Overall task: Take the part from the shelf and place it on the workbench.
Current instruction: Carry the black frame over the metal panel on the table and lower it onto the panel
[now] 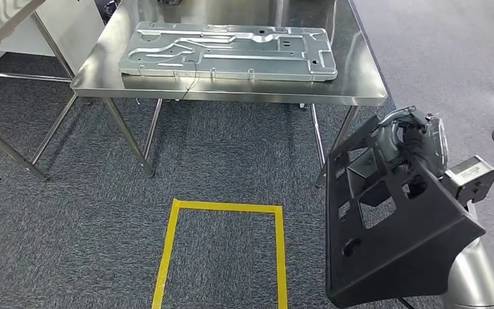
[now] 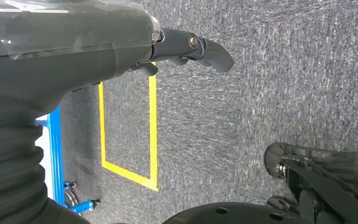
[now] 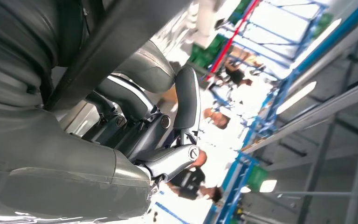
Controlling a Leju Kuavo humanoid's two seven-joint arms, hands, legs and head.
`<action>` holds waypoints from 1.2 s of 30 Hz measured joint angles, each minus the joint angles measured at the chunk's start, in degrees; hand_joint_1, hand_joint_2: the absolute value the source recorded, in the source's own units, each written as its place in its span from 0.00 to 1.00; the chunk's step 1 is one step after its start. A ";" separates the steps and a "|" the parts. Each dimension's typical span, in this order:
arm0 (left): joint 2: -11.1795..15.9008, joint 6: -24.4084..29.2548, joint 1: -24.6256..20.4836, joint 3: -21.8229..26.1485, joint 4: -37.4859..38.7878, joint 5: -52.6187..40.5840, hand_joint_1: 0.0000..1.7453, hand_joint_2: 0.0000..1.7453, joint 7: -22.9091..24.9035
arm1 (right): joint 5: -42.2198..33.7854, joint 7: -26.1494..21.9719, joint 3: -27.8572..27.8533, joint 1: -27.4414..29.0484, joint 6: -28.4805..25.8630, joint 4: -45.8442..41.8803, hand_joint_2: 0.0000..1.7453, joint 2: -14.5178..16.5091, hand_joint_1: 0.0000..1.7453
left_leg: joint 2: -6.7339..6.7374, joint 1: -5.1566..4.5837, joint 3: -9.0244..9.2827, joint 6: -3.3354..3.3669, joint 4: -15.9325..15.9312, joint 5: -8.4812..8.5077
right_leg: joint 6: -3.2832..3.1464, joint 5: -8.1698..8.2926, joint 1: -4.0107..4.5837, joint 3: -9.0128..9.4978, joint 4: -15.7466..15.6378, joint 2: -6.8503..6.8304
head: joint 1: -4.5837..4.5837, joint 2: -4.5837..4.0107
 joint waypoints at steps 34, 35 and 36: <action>0.10 -0.20 -0.38 -0.23 0.03 0.36 0.00 1.00 -0.57 | 5.86 7.97 9.21 -28.20 5.48 23.08 1.00 -11.55 1.00 | -0.22 -0.47 -5.20 -0.85 6.71 -1.14 | -0.38 0.44 -1.03 -0.10 0.15 0.38 | -0.01 -0.01; 0.10 -0.16 -0.50 -0.23 0.03 0.46 0.00 1.00 -0.71 | 6.41 8.18 10.45 -30.31 5.57 24.43 1.00 -11.53 1.00 | -0.18 -0.43 -7.34 -1.02 10.84 -2.77 | -0.62 0.35 -0.94 0.05 0.17 0.33 | -0.01 -0.01; 0.10 -0.14 -0.65 -0.23 0.03 0.55 0.00 1.00 -0.85 | 7.01 8.45 11.78 -32.38 5.62 25.80 1.00 -11.50 1.00 | -0.16 -0.41 -9.46 -1.09 14.68 -3.95 | -0.76 0.25 -0.82 0.22 0.18 0.29 | -0.01 -0.01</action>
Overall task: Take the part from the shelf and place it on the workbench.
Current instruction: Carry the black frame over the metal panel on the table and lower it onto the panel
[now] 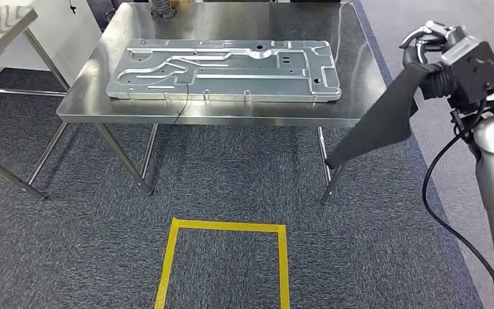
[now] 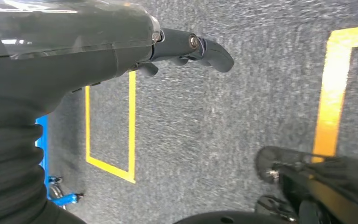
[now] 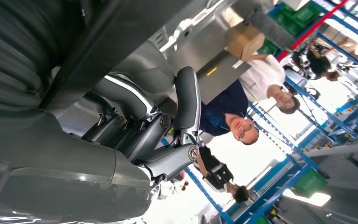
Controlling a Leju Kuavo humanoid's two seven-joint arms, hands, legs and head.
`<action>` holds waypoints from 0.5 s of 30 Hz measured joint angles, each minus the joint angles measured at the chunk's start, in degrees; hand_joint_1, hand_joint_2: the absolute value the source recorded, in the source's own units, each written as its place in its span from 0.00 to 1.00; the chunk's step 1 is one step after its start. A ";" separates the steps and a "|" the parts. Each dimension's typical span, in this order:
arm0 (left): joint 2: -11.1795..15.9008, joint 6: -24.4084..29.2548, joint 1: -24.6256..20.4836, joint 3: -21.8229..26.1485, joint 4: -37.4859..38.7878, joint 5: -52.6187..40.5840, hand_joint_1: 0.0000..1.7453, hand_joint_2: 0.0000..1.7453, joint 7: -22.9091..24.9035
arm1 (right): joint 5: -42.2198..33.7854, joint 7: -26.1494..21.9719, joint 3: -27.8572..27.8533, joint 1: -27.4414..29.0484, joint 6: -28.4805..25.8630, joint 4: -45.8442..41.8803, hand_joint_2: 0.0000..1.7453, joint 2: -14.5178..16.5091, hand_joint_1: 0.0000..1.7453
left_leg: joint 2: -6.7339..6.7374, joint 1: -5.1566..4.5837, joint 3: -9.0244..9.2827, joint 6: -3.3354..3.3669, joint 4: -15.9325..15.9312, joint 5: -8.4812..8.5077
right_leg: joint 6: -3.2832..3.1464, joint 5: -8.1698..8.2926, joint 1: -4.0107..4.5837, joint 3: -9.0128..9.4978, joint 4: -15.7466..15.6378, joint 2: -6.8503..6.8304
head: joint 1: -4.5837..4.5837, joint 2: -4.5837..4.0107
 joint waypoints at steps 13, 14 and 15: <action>-0.22 0.15 0.36 -0.05 0.00 -0.40 0.00 1.00 -0.35 | 6.15 2.54 13.98 -21.37 -0.36 14.79 1.00 0.27 1.00 | 0.43 -0.10 5.47 2.82 -15.62 8.90 | 1.32 -4.92 0.91 -1.11 4.92 0.01 | 0.01 0.00; -0.23 0.16 0.38 -0.08 0.00 -0.39 0.00 1.00 -0.44 | 6.52 2.55 14.96 -22.76 -0.38 15.87 1.00 0.27 1.00 | 0.43 -0.11 5.49 2.93 -15.69 8.88 | 1.40 -6.76 0.86 -2.91 8.64 -0.02 | 0.01 0.00; -0.25 0.15 0.40 -0.10 -0.01 -0.39 0.00 1.00 -0.53 | 6.97 2.63 15.97 -23.92 -0.40 16.95 1.00 0.28 1.00 | 0.42 -0.09 5.50 2.99 -15.67 8.84 | 1.48 -8.30 0.77 -4.88 12.52 -0.01 | 0.01 0.00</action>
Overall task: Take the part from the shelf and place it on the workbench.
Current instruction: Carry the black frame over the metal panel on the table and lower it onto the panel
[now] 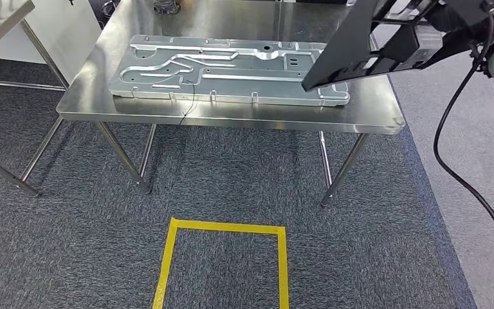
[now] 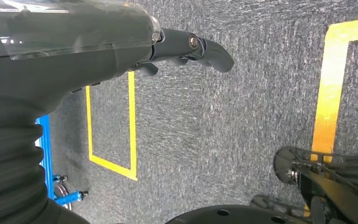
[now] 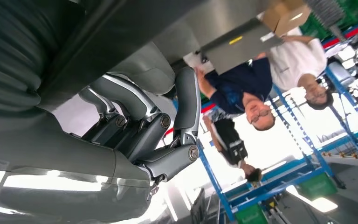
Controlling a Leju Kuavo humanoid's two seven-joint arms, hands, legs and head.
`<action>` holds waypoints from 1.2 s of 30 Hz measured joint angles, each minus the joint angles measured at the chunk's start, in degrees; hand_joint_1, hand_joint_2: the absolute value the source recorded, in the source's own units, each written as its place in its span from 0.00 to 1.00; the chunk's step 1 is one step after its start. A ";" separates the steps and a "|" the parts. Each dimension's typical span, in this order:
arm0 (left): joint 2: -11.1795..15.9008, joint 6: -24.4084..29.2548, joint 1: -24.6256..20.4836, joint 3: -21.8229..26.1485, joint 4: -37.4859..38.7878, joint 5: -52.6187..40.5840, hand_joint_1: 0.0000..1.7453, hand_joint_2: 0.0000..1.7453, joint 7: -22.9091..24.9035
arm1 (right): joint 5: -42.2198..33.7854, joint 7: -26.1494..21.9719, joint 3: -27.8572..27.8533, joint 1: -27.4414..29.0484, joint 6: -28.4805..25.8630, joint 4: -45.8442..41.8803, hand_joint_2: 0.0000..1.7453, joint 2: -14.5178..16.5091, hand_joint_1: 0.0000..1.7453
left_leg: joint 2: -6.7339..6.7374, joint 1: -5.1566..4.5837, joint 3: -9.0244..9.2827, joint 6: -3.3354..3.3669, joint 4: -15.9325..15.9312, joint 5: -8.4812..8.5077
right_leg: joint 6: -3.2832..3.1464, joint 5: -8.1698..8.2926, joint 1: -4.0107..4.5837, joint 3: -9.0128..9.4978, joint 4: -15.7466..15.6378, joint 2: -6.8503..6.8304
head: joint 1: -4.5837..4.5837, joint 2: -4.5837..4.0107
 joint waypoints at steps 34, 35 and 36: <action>0.25 -0.61 0.10 -0.97 0.03 0.07 0.00 1.00 -0.57 | 3.20 0.28 16.63 -14.80 -2.24 19.01 1.00 5.84 1.00 | -0.08 0.06 1.61 0.13 0.25 -1.69 | 1.20 4.01 -0.58 -2.67 0.80 0.01 | 0.00 0.00; 0.25 -0.61 0.15 -0.97 0.03 0.10 0.00 1.00 -0.57 | 3.20 0.28 16.92 -14.83 -2.25 19.27 1.00 6.03 1.00 | -0.10 0.06 2.21 -0.01 0.33 -2.18 | 1.37 6.86 -0.75 -1.44 -2.97 -0.10 | 0.00 0.00; 0.25 -0.61 0.21 -0.97 0.03 0.14 0.00 1.00 -0.57 | 3.19 0.28 17.17 -14.93 -2.26 19.60 1.00 6.19 1.00 | -0.09 0.05 2.81 -0.22 0.38 -2.64 | 1.43 8.91 -0.79 -0.10 -6.65 -0.22 | -0.01 0.00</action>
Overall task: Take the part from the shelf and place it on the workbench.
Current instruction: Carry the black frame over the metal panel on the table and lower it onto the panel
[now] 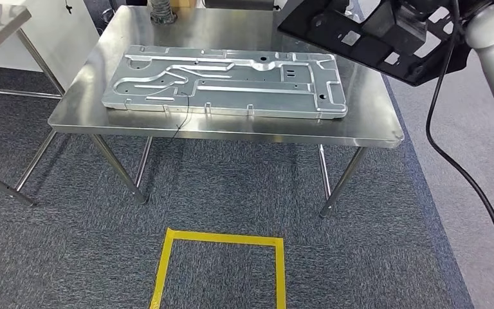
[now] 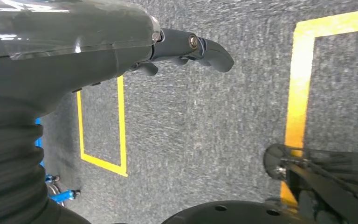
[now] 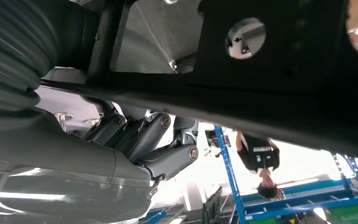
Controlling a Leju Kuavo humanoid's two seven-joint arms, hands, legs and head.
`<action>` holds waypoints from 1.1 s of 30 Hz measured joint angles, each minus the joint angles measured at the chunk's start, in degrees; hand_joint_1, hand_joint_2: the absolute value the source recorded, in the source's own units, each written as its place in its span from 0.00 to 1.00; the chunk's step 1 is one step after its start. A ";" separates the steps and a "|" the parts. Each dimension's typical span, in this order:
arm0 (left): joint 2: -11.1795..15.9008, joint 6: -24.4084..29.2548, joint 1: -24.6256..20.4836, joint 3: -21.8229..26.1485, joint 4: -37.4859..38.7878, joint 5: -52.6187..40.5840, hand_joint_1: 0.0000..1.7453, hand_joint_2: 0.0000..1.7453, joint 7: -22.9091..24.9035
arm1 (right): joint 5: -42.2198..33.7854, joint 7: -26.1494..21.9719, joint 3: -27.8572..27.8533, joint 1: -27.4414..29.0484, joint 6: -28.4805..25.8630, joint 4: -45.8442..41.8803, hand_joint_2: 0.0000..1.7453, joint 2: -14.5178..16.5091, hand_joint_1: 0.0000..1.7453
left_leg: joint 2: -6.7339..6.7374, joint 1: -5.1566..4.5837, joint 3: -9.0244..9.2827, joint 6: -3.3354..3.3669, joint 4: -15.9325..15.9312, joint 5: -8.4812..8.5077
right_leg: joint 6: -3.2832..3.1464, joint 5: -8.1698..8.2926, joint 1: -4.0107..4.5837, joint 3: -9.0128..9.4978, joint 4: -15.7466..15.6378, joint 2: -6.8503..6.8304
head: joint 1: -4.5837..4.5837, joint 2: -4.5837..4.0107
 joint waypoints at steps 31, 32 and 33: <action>-0.15 0.41 0.05 0.00 -0.03 0.40 0.00 1.00 -0.31 | 0.42 -3.04 5.78 0.64 -3.50 5.51 1.00 4.22 1.00 | -0.92 -0.74 1.49 0.62 -1.25 1.51 | -2.60 -4.85 1.27 2.23 -1.96 0.31 | 0.12 0.00; -0.22 0.40 0.05 0.00 -0.05 0.38 0.00 1.00 -0.29 | 0.58 -3.26 6.04 0.56 -3.87 5.61 1.00 4.51 1.00 | -1.12 -0.76 1.97 0.50 -1.28 1.06 | -3.29 -0.90 1.69 2.49 -4.79 0.58 | 0.15 0.00; -0.29 0.39 0.05 0.00 -0.07 0.37 0.00 1.00 -0.27 | 0.76 -3.45 6.28 0.47 -4.21 5.69 1.00 4.84 1.00 | -1.29 -0.67 2.21 0.25 -1.49 0.76 | -3.93 1.91 2.09 2.68 -6.57 0.85 | 0.18 0.00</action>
